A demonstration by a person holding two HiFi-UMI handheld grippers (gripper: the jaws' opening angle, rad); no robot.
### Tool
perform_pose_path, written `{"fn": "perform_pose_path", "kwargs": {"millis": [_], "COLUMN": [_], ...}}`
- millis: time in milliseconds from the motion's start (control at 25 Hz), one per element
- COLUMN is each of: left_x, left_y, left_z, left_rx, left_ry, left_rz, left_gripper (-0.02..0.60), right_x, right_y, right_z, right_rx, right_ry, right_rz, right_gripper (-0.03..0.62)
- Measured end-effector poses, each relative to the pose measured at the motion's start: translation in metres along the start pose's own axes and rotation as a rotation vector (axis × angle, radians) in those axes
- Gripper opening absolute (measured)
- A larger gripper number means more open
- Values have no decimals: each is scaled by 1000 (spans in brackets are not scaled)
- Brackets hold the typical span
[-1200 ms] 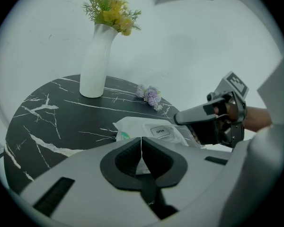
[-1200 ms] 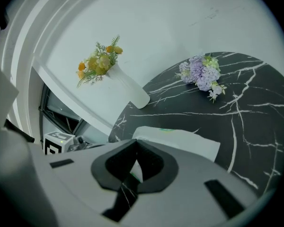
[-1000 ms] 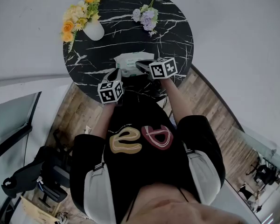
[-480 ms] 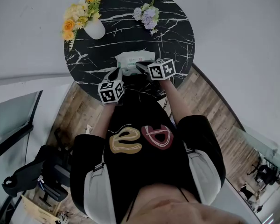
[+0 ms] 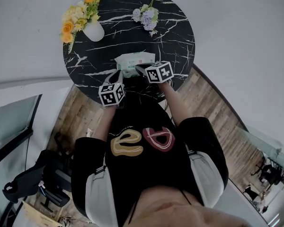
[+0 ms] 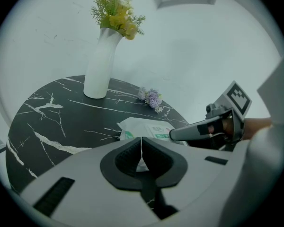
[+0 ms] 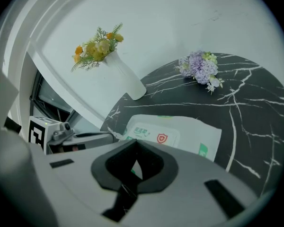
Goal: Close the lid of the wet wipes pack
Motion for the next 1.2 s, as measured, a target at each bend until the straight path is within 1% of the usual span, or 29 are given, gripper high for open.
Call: {"fn": "perform_pose_path", "kwargs": {"millis": [320, 480, 760, 880, 1080, 1200], "left_x": [0, 2, 0, 0, -2, -1], "left_y": [0, 0, -1, -3, -3, -4], "left_z": [-2, -3, -6, -7, -10, -10], "left_rx": [6, 11, 22, 26, 38, 39], "left_ry": [2, 14, 5, 0, -7, -10], "left_rz": [-3, -5, -12, -18, -28, -32], "left_gripper": [18, 18, 18, 18, 18, 18], "right_x": [1, 1, 1, 4, 4, 4], "right_y": [-4, -6, -8, -9, -12, -13], "right_z": [-3, -4, -6, -6, -7, -6], "right_rx": [9, 1, -6, 3, 23, 41], "right_ry": [20, 10, 16, 48, 43, 62], "right_rz": [-41, -78, -125, -149, -157, -176], "right_gripper": [12, 12, 12, 12, 12, 12]}}
Point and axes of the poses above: the fingertips, and each gripper's own axes: y backward along the fingers, x to its left, z out of its top, the point moved 6 cm from there along y, backward along the fingers, and after that the axes turned 3 degrees about -y, right-handed, at the moved point
